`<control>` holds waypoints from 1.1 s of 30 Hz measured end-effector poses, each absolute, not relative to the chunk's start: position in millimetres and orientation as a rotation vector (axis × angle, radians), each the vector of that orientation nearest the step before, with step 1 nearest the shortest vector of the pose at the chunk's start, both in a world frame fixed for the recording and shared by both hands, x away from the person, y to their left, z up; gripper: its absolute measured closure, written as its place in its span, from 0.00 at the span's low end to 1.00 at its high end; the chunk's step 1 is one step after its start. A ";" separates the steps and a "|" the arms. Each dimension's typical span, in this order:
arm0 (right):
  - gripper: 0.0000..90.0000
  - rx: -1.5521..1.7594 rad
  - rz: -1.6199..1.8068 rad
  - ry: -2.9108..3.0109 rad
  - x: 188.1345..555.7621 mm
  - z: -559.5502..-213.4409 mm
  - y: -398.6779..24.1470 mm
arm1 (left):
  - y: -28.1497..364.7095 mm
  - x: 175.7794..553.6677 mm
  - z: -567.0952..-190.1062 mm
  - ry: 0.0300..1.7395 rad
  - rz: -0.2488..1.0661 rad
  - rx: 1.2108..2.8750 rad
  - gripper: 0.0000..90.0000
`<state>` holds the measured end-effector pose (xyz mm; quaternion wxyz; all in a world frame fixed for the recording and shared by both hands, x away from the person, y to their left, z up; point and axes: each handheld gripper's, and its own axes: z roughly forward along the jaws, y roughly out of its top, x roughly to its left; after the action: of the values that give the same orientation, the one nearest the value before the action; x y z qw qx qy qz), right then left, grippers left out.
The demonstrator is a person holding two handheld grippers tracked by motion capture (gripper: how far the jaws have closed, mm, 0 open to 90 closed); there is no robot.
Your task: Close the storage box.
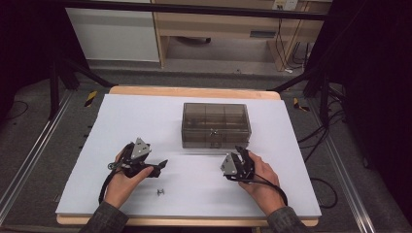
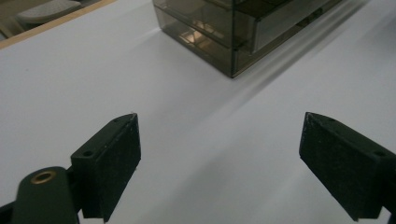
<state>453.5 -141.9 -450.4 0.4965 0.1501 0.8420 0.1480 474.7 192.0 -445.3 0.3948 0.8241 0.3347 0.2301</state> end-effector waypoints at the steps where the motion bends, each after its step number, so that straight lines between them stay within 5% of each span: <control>1: 0.73 0.389 0.383 2.050 453.6 -449.1 -146.2 | 189.5 475.4 -443.6 0.833 0.581 2.105 0.14; 10: 0.69 0.534 0.599 2.160 460.8 -439.6 -178.1 | 164.4 481.9 -432.6 0.728 0.532 2.161 0.16; 33: 0.71 0.793 0.844 2.269 496.0 -432.3 -230.2 | 135.1 507.5 -433.6 0.692 0.459 2.214 0.50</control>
<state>496.0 -230.2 -432.3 0.2927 0.2975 0.8517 0.3170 507.5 135.1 -433.6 0.3786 0.8666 0.2708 0.1797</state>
